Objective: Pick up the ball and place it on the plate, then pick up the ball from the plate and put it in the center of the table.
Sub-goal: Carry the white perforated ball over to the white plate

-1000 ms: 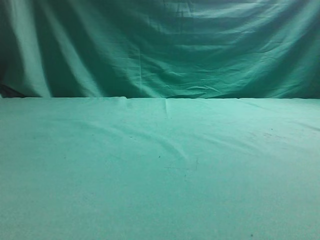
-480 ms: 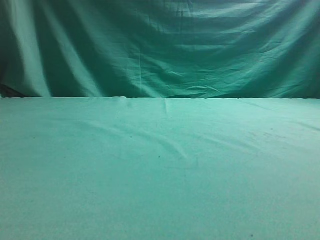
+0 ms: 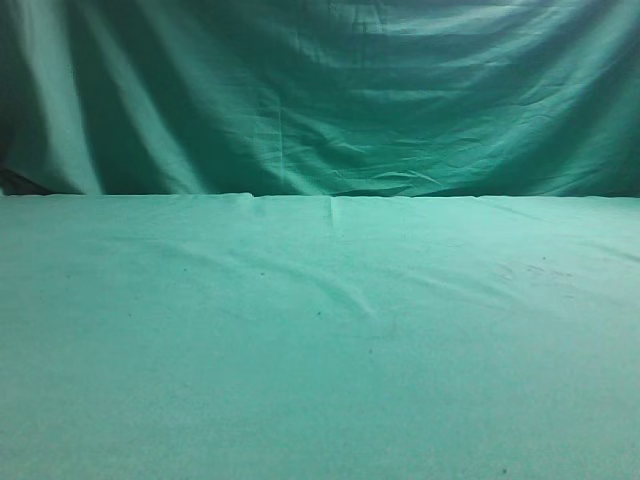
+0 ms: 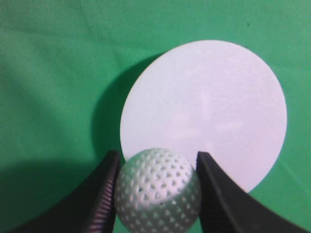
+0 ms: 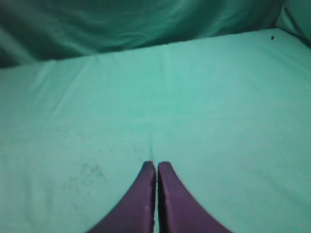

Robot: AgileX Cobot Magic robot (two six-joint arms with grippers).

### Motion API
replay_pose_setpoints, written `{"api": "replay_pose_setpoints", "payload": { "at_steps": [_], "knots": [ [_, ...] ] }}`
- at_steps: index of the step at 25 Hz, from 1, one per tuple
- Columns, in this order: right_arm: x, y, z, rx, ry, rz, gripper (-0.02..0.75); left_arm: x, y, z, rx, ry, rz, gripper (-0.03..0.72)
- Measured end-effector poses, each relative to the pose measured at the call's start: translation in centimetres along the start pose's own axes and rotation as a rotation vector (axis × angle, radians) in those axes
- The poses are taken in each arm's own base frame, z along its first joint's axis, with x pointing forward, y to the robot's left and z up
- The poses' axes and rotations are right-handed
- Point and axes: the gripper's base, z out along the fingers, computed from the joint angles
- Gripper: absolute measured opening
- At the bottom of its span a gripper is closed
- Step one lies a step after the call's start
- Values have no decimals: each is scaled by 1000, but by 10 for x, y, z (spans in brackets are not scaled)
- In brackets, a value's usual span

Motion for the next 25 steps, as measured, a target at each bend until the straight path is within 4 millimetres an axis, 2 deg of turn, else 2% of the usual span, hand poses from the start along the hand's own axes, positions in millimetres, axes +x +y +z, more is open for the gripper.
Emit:
{"api": "replay_pose_setpoints", "payload": {
  "at_steps": [6,9,11,15,18,24,25],
  "knots": [
    [-22,0,-3,-12,-241,76,0,-1,2,7,-12,5,19,309],
    [-28,1,-5,-17,-253,77,0,-1,2,8,-13,3,21,309],
    [-44,5,-10,-24,-249,64,0,-1,2,8,-14,1,21,309],
    [-74,11,-10,-27,-104,38,0,-1,2,8,-15,1,26,309],
    [-84,14,-4,-25,21,38,0,-2,2,8,-16,-2,27,309],
    [-81,18,2,-52,143,112,0,-5,0,8,1,-37,57,309],
    [-80,19,2,-56,152,119,0,-5,-1,8,14,-40,80,377]
  ]
}}
